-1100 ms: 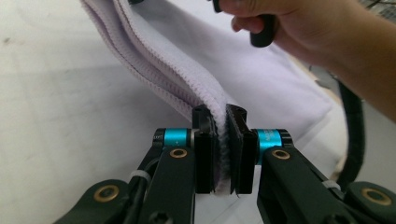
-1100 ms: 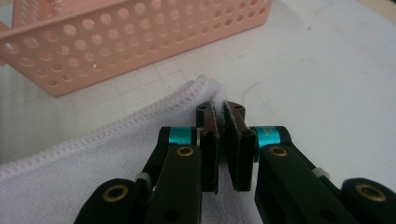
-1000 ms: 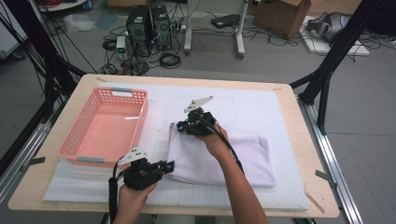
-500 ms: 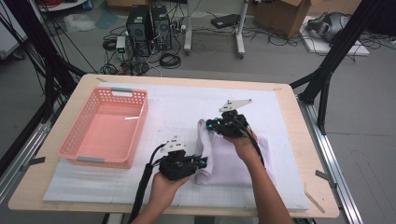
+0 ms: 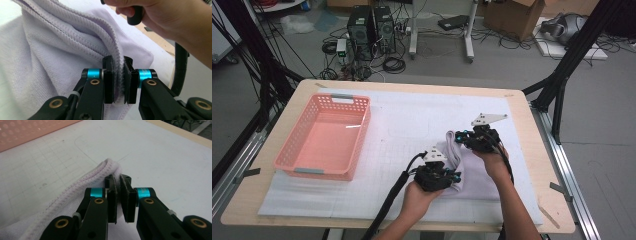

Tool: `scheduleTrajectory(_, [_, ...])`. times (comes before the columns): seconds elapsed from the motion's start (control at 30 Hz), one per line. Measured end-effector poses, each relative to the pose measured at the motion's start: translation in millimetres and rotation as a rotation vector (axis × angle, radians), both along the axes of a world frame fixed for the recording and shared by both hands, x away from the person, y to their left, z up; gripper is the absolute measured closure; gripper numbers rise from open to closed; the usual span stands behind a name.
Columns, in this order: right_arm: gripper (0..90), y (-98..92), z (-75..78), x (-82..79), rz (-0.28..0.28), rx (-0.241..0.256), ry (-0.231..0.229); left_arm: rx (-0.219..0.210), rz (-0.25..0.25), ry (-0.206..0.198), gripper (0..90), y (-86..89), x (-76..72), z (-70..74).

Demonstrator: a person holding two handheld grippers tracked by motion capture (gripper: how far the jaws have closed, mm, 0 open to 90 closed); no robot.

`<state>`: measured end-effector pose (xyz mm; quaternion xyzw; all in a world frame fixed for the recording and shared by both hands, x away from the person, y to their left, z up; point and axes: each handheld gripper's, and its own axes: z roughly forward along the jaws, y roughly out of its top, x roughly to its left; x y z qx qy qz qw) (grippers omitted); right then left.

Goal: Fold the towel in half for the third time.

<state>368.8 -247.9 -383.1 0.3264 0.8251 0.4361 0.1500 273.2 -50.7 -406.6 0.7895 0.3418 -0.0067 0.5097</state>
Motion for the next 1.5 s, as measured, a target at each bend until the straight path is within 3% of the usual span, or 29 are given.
scheduleTrajectory(0.23, [84.6,-31.5,-9.2,-4.9,-0.054,0.014,0.000,0.030,-0.031,-0.006,79.1,-28.4,3.3,-4.3])
scheduleTrajectory(0.37, [84.6,-43.0,-12.5,-6.4,-0.074,0.015,0.004,0.036,-0.033,-0.007,76.4,-36.2,4.6,-5.6])
scheduleTrajectory(0.53, [84.6,-52.9,-15.2,-8.1,-0.091,0.015,0.006,0.071,-0.009,-0.046,58.4,-32.5,3.2,-2.5])
scheduleTrajectory(0.7, [84.8,-62.3,-21.1,-9.2,-0.117,-0.005,0.011,0.061,0.032,-0.135,42.4,-7.5,-5.2,10.8])
scheduleTrajectory(0.73, [84.8,-64.5,-22.2,-9.8,-0.123,-0.008,0.014,0.061,0.032,-0.135,41.9,-7.5,-5.2,10.8])
scheduleTrajectory(0.77, [84.8,-66.7,-23.5,-10.2,-0.131,-0.011,0.014,0.059,0.047,-0.177,40.9,6.9,-8.1,14.3])
scheduleTrajectory(0.83, [84.8,-71.1,-25.6,-11.0,-0.149,-0.011,0.024,0.058,0.060,-0.187,39.5,14.2,-9.1,15.0])
scheduleTrajectory(0.87, [84.8,-73.6,-26.4,-11.8,-0.156,-0.016,0.025,0.061,0.080,-0.202,39.5,29.1,-10.2,13.7])
scheduleTrajectory(0.9, [84.7,-74.7,-26.7,-12.5,-0.161,-0.017,0.027,0.061,0.080,-0.202,39.4,29.1,-10.2,13.7])
scheduleTrajectory(0.93, [84.2,-76.2,-27.2,-13.7,-0.166,-0.024,0.021,0.057,0.101,-0.203,39.3,44.0,-9.4,9.0])
scheduleTrajectory(1.03, [82.8,-79.4,-28.0,-18.3,-0.198,-0.063,0.013,0.057,0.145,-0.189,39.4,63.6,-6.2,-2.5])
scheduleTrajectory(1.07, [78.2,-81.9,-27.6,-21.0,-0.226,-0.074,0.010,0.052,0.154,-0.179,39.4,69.5,-5.3,-6.8])
scheduleTrajectory(1.13, [72.9,-90.5,-26.1,-27.4,-0.270,-0.049,0.004,0.048,0.173,-0.167,39.4,81.1,-4.1,-14.8])
scheduleTrajectory(1.33, [61.1,-112.9,-20.0,-61.9,-0.333,-0.031,-0.035,0.033,0.201,-0.158,39.2,108.8,-8.2,-31.4])
scheduleTrajectory(1.43, [53.3,-115.5,-20.4,-83.9,-0.352,-0.045,-0.053,0.044,0.203,-0.166,38.8,119.4,-12.7,-38.1])
scheduleTrajectory(1.5, [50.0,-115.2,-23.0,-97.1,-0.351,-0.024,-0.044,0.049,0.201,-0.171,38.8,125.4,-14.3,-42.4])
